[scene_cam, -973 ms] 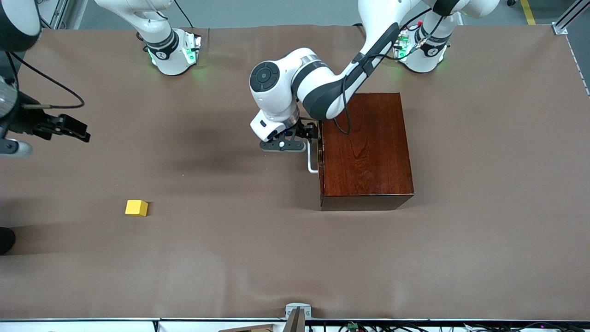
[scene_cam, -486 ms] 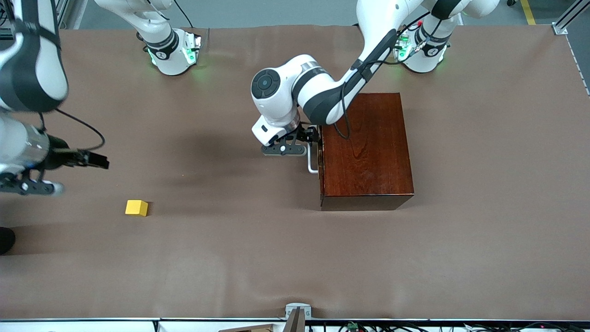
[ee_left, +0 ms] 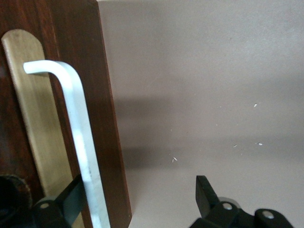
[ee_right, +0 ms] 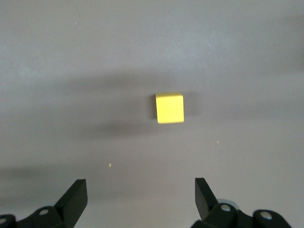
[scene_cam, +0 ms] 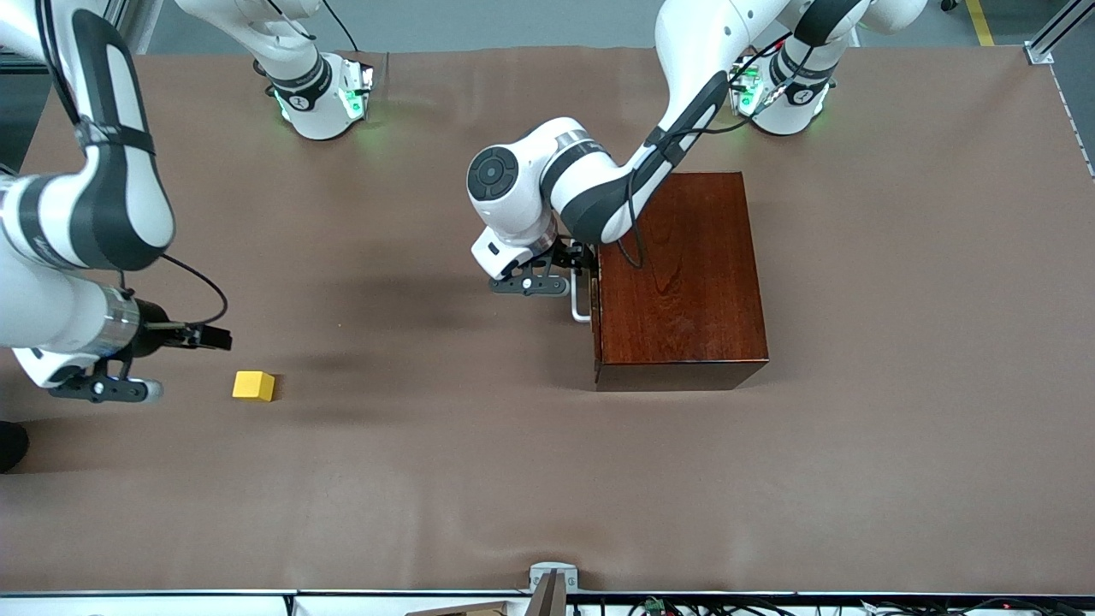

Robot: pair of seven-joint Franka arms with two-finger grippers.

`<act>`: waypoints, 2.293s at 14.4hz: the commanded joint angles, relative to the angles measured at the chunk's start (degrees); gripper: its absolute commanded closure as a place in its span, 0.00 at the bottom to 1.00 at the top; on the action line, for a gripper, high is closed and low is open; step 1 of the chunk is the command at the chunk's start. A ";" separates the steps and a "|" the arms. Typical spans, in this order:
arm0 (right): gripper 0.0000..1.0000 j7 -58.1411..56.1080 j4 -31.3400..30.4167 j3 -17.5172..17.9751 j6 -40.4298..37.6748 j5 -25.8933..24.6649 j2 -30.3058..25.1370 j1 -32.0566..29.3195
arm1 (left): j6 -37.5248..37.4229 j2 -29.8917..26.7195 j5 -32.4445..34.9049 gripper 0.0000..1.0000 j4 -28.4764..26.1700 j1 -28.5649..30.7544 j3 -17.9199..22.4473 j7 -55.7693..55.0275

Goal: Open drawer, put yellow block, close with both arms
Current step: 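Pull the drawer open with the left gripper while the right gripper reaches the cube, then grasp the yellow cube with the right gripper while the left gripper pulls further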

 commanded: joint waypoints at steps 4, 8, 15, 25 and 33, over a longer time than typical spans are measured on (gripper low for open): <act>0.00 -1.71 -7.40 0.05 11.25 -2.46 0.41 0.15 | 6.46 1.18 1.22 0.00 1.71 -0.43 0.26 -2.19; 0.00 -5.40 -7.40 -0.03 17.15 -2.47 4.72 -0.47 | 10.06 1.88 0.78 0.00 1.71 -0.43 0.26 -3.95; 0.00 -9.18 -9.32 0.05 23.12 -2.47 10.00 -3.01 | 16.48 2.76 -2.73 0.00 1.89 -0.61 0.08 -5.71; 1.00 -9.10 -10.65 0.05 29.28 -2.03 15.09 -3.72 | 23.69 3.72 -5.90 0.00 1.98 -1.84 -0.62 -5.63; 1.00 -14.00 -3.99 0.05 28.85 -2.38 14.66 -3.54 | 30.19 3.73 -11.17 0.00 1.98 -1.93 -0.53 -5.63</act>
